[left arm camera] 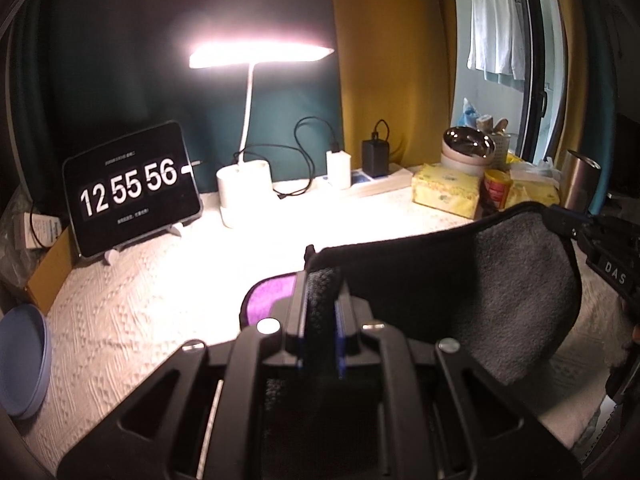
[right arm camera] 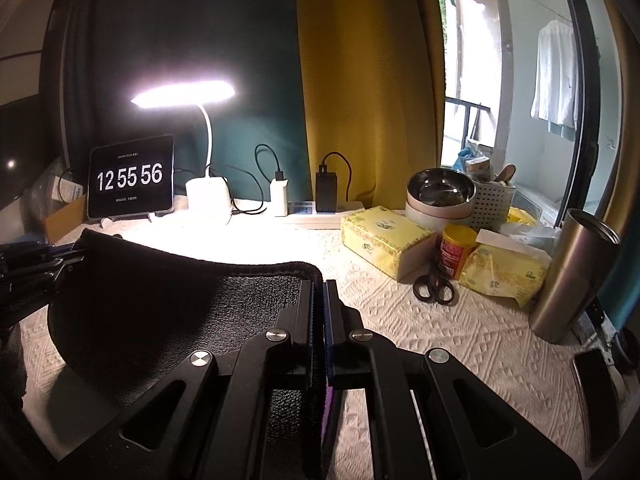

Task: Fold towel

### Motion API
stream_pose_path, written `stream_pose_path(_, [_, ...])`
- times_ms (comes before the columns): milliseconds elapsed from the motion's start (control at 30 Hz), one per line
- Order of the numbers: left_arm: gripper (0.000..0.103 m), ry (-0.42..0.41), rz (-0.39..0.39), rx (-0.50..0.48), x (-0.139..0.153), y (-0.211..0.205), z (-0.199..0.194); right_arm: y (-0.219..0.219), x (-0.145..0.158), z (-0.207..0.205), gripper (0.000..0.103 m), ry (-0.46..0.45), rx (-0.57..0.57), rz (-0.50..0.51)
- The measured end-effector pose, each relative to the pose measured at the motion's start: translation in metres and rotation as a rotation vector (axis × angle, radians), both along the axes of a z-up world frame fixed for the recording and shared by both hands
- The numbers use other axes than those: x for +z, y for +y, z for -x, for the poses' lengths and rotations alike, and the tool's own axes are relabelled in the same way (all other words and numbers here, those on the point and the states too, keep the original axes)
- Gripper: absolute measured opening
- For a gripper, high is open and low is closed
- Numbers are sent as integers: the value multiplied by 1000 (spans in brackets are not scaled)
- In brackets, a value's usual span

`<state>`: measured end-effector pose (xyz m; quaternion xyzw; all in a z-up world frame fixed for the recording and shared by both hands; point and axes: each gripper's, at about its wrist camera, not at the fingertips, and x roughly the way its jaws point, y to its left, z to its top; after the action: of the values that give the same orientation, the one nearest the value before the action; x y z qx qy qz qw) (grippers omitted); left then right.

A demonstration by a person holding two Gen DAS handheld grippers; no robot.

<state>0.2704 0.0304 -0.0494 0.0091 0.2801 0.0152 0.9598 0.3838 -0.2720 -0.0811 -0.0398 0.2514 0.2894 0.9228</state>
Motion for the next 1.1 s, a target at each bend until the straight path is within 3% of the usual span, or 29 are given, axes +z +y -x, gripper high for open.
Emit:
stream_pose_path(633, [11,23,-29,11,-18,10,-57,19,-18,-50,5,23,1,-9])
stream_pose_path(1100, [11,107,-31,31,-51,15,-94,41,-50,-83,5,124,10,45])
